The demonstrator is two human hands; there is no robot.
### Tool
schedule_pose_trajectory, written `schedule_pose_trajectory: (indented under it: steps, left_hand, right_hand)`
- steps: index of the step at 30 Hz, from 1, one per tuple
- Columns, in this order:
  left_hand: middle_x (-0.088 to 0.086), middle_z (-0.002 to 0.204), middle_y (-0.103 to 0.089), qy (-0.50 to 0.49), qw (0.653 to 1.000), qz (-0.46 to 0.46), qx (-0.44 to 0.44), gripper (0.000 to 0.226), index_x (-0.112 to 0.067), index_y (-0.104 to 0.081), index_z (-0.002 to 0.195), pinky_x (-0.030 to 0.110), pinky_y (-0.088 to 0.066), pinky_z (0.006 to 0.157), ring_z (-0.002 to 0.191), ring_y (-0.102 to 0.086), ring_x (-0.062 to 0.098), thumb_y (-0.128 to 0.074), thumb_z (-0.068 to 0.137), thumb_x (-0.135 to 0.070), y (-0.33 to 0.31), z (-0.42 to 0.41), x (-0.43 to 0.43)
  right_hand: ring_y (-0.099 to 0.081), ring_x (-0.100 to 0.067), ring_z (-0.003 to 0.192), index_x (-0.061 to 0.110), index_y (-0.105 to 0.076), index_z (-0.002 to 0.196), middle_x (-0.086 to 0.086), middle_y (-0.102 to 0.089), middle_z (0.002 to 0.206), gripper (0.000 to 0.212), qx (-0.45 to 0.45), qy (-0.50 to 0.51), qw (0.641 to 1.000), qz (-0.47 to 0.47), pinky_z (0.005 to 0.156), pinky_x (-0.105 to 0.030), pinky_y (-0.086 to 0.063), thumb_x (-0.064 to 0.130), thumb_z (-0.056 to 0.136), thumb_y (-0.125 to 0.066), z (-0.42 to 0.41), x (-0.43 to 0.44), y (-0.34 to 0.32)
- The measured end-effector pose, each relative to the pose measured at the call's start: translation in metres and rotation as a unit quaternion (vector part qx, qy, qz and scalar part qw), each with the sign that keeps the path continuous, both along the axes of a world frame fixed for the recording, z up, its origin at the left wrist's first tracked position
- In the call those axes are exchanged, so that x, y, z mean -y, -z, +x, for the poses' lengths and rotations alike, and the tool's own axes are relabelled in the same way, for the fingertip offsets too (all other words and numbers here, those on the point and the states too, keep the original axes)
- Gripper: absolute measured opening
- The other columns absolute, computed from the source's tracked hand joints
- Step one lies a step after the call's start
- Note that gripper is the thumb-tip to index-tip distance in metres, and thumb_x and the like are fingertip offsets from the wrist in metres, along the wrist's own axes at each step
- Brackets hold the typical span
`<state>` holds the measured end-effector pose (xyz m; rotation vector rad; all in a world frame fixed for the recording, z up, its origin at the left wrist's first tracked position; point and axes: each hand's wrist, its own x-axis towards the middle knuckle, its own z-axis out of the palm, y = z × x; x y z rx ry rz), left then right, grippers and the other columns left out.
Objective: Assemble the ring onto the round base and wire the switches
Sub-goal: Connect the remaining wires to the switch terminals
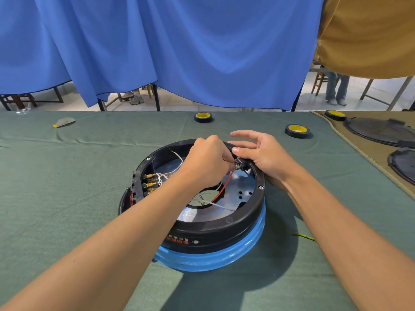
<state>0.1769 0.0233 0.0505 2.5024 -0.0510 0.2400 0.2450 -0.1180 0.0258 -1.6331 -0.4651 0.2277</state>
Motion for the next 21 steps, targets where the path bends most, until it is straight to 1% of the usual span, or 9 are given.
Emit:
schedule_pose_trajectory:
  steps: [2,4,7,10,13,15,16,18,21]
  left_hand:
    - [0.014,0.075,-0.071,-0.002,1.000,0.002,-0.002,0.011,-0.013,-0.081,0.086,0.030,-0.051,0.068,0.069,-0.054,0.028,-0.070,0.087,-0.012,0.0007,0.0012,0.0006]
    - [0.011,0.076,-0.072,-0.007,1.000,-0.004,-0.010,0.010,-0.013,-0.081,0.086,0.024,-0.048,0.062,0.064,-0.053,0.021,-0.070,0.087,-0.011,0.0017,0.0023,-0.0005]
    - [0.004,0.081,-0.072,-0.012,0.999,-0.020,-0.023,0.008,-0.016,-0.080,0.090,0.015,-0.043,0.058,0.075,-0.062,0.017,-0.074,0.085,-0.014,0.0030,0.0028,-0.0037]
    - [-0.001,0.083,-0.071,-0.015,0.999,-0.023,-0.026,0.009,-0.017,-0.079,0.093,0.016,-0.043,0.062,0.083,-0.066,0.017,-0.076,0.084,-0.018,0.0036,0.0009,-0.0053]
    - [0.000,0.082,-0.072,-0.013,0.999,-0.013,-0.029,0.007,-0.018,-0.079,0.089,0.016,-0.042,0.059,0.081,-0.064,0.016,-0.073,0.087,-0.021,0.0033,-0.0015,-0.0065]
    - [0.003,0.081,-0.072,-0.011,0.999,-0.003,-0.031,0.010,-0.018,-0.079,0.087,0.018,-0.044,0.058,0.080,-0.064,0.017,-0.071,0.089,-0.023,0.0032,-0.0032,-0.0063]
    - [0.005,0.080,-0.072,-0.009,1.000,0.004,-0.028,0.012,-0.017,-0.079,0.086,0.021,-0.045,0.060,0.079,-0.064,0.019,-0.070,0.090,-0.024,0.0032,-0.0040,-0.0059]
    - [0.008,0.077,-0.069,-0.008,0.999,0.027,-0.015,0.015,-0.015,-0.079,0.083,0.029,-0.047,0.063,0.076,-0.061,0.025,-0.069,0.091,-0.024,0.0030,-0.0052,-0.0039]
    - [0.012,0.074,-0.061,-0.003,0.997,0.079,0.001,0.020,-0.012,-0.076,0.082,0.039,-0.051,0.069,0.076,-0.057,0.034,-0.065,0.093,-0.024,0.0024,-0.0054,-0.0011]
  right_hand:
    - [-0.071,-0.026,0.091,0.011,-0.058,0.122,-0.009,-0.070,0.113,0.035,0.001,0.001,1.000,0.000,0.086,-0.040,-0.057,-0.003,0.090,-0.060,0.0008,-0.0002,0.0003]
    - [-0.072,-0.025,0.092,0.011,-0.059,0.122,-0.008,-0.071,0.112,0.035,0.002,0.002,1.000,-0.002,0.086,-0.040,-0.057,-0.003,0.090,-0.061,0.0009,-0.0001,0.0003]
    - [-0.071,-0.027,0.092,0.010,-0.059,0.122,-0.009,-0.071,0.112,0.034,-0.001,0.005,1.000,-0.001,0.086,-0.040,-0.057,-0.002,0.090,-0.061,-0.0001,0.0003,-0.0006]
    - [-0.070,-0.031,0.095,0.008,-0.058,0.123,-0.010,-0.070,0.113,0.035,-0.002,0.008,1.000,-0.002,0.086,-0.042,-0.057,-0.001,0.090,-0.061,-0.0018,0.0002,-0.0018]
    - [-0.069,-0.034,0.092,0.006,-0.056,0.125,-0.010,-0.070,0.114,0.036,-0.004,0.009,1.000,-0.003,0.082,-0.039,-0.058,-0.002,0.091,-0.060,-0.0035,-0.0001,-0.0029]
    - [-0.067,-0.030,0.086,0.005,-0.056,0.126,-0.011,-0.069,0.115,0.037,-0.004,0.008,1.000,-0.003,0.076,-0.033,-0.058,-0.002,0.091,-0.060,-0.0042,0.0003,-0.0034]
    - [-0.067,-0.029,0.086,0.005,-0.056,0.126,-0.011,-0.069,0.115,0.037,-0.006,0.007,1.000,-0.001,0.075,-0.034,-0.058,-0.002,0.091,-0.060,-0.0044,0.0002,-0.0035]
    - [-0.068,-0.026,0.084,0.005,-0.056,0.126,-0.012,-0.069,0.114,0.036,-0.009,0.005,1.000,0.003,0.076,-0.034,-0.058,-0.003,0.090,-0.060,-0.0039,0.0002,-0.0034]
    - [-0.070,-0.022,0.081,0.006,-0.056,0.125,-0.011,-0.070,0.112,0.038,-0.007,0.002,1.000,0.006,0.071,-0.030,-0.059,-0.005,0.089,-0.061,-0.0029,-0.0002,-0.0035]
